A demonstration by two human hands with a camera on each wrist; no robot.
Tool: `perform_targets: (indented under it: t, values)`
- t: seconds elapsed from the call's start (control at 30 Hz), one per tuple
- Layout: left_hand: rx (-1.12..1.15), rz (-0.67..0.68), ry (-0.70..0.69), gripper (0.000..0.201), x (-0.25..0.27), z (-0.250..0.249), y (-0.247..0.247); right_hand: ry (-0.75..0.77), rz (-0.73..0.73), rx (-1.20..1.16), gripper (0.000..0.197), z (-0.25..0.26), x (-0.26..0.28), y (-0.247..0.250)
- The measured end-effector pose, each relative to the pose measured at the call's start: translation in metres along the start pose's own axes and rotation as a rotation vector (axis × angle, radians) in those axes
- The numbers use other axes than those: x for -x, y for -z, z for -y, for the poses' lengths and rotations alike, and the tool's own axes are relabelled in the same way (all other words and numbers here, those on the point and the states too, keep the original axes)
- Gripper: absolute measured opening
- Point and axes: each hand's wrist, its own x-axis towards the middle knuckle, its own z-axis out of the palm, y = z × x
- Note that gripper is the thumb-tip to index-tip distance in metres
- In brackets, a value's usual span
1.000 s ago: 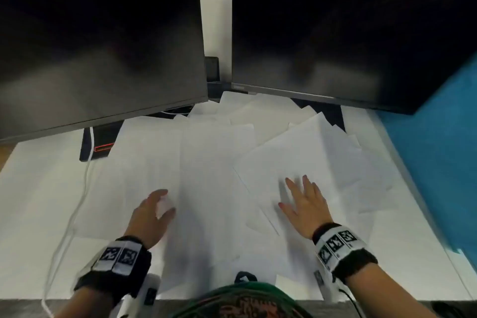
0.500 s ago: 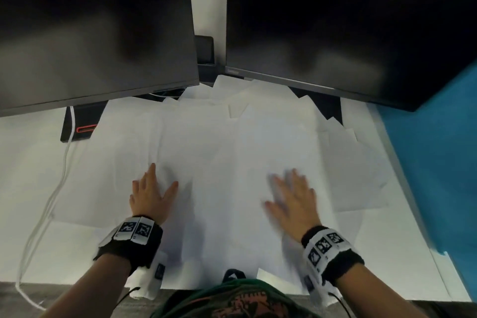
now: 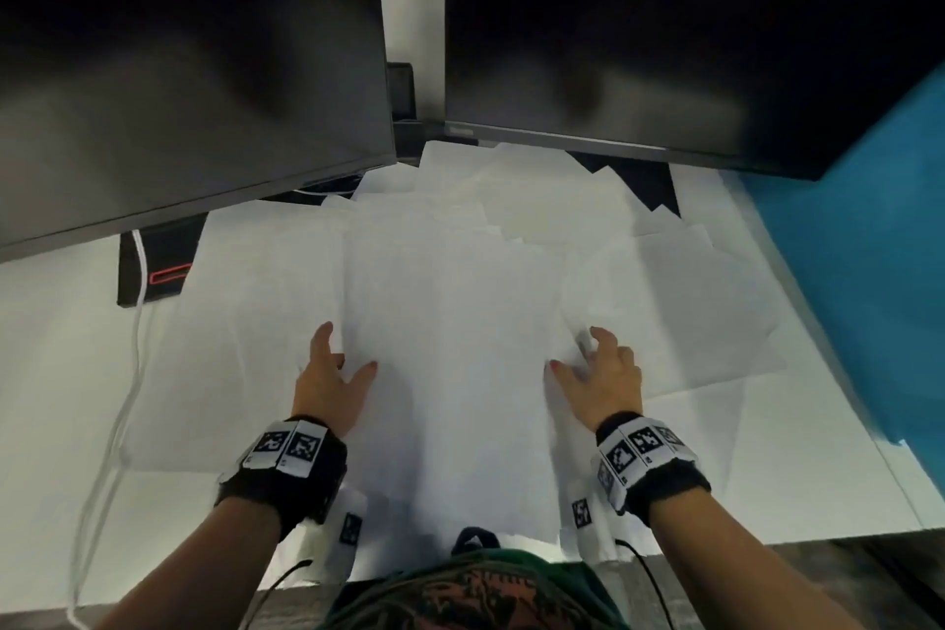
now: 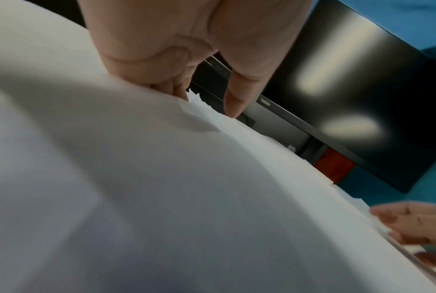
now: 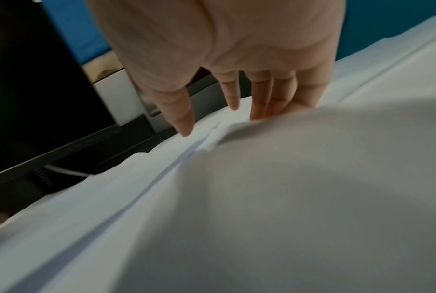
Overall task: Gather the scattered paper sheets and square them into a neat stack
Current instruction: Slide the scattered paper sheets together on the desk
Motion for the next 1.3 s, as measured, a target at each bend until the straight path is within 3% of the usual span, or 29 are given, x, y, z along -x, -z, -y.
perform_targets:
  t: [0.23, 0.33, 0.4, 0.47, 0.53, 0.6, 0.67, 0.77, 0.83, 0.93, 0.97, 1.03, 1.1, 1.13, 1.2, 1.3]
  values:
    - [0.073, 0.105, 0.031, 0.075, -0.005, 0.003, -0.012, 0.012, 0.283, -0.203, 0.029, 0.006, 0.009, -0.022]
    - [0.083, 0.069, 0.019, 0.066, -0.006, 0.003, -0.013, 0.048, 0.221, -0.186, 0.004, 0.005, 0.006, -0.021]
    - [0.121, 0.054, 0.007, 0.056, -0.005, 0.001, -0.009, 0.027, 0.046, -0.238, 0.011, 0.001, 0.001, -0.01]
    - [0.181, 0.13, 0.021, 0.042, -0.003, 0.001, -0.003, -0.04, -0.044, -0.31, 0.041, -0.001, -0.005, -0.001]
    - [0.188, 0.248, 0.03, 0.036, 0.001, 0.0, -0.004, -0.081, 0.042, -0.338, 0.059, 0.001, -0.008, 0.001]
    - [0.06, 0.276, -0.029, 0.046, 0.006, -0.003, -0.01, -0.082, 0.163, -0.397, 0.065, 0.006, -0.007, -0.004]
    - [-0.023, 0.24, -0.096, 0.055, 0.009, -0.009, -0.014, -0.068, 0.175, -0.484, 0.069, 0.007, -0.006, -0.011]
    - [0.068, 0.25, -0.139, 0.048, 0.014, -0.017, -0.009, -0.133, 0.14, -0.71, 0.088, 0.006, -0.006, -0.009]
    - [0.107, 0.297, -0.14, 0.041, 0.013, -0.017, -0.003, -0.144, 0.225, -0.814, 0.08, 0.005, -0.007, -0.006]
    - [-0.058, 0.376, -0.144, 0.04, 0.01, -0.014, -0.007, -0.103, 0.36, -0.672, 0.048, 0.004, -0.01, -0.01]
    - [-0.058, 0.319, -0.139, 0.041, 0.009, -0.013, -0.008, -0.099, 0.332, -0.62, 0.038, 0.005, -0.011, -0.012]
    - [-0.001, 0.047, -0.073, 0.046, 0.007, -0.011, -0.007, -0.101, 0.249, -0.584, 0.024, 0.003, -0.014, -0.013]
    - [-0.037, -0.271, 0.074, 0.061, 0.003, -0.006, 0.006, -0.111, 0.221, -0.608, 0.022, -0.002, -0.017, -0.012]
    - [-0.039, -0.356, 0.166, 0.068, 0.002, -0.004, 0.014, -0.123, 0.226, -0.618, 0.022, -0.005, -0.018, -0.012]
    - [-0.006, -0.392, 0.27, 0.075, 0.001, 0.003, 0.026, -0.127, 0.253, -0.627, 0.023, -0.008, -0.019, -0.013]
    - [0.152, -0.323, 0.207, 0.077, -0.001, 0.006, 0.026, -0.103, 0.279, -0.658, 0.023, -0.005, -0.022, -0.015]
